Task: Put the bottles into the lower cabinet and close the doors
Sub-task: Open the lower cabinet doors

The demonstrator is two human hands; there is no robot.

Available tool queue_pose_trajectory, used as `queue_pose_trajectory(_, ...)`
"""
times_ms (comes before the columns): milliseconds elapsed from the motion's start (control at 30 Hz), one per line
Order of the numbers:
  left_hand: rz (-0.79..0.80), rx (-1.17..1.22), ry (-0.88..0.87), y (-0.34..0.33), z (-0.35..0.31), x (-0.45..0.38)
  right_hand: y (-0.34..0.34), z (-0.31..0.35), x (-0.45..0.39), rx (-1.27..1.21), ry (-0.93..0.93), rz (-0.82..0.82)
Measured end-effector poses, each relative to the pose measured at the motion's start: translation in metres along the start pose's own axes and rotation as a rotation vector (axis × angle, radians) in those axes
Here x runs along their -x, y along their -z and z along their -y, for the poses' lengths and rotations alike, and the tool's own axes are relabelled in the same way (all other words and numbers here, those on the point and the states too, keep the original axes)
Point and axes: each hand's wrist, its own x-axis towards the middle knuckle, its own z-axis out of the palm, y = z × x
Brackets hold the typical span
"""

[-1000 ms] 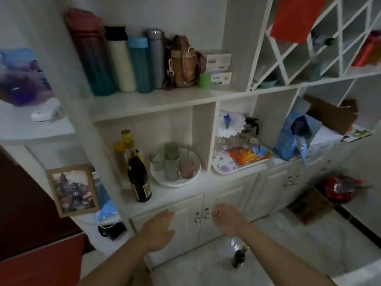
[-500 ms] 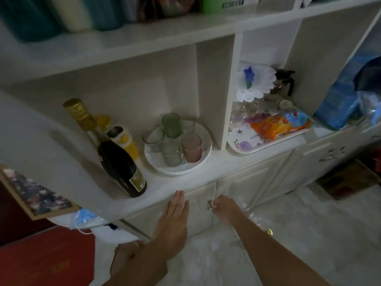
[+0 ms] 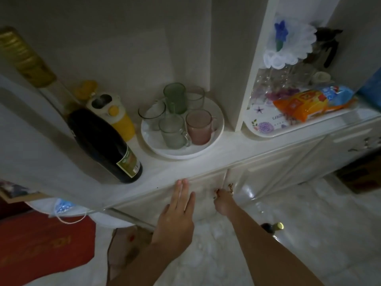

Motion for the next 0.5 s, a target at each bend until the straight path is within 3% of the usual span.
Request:
queue_pose_trajectory(333, 0.005, 0.077, 0.165, -0.006, -0.017, -0.001, -0.018, -0.037, 0.045, 0.129, 0.024, -0.05)
queue_pose_trajectory(500, 0.046, 0.093, 0.211, 0.01, -0.04, 0.016, -0.028, -0.065, 0.085, 0.086, -0.013, 0.045)
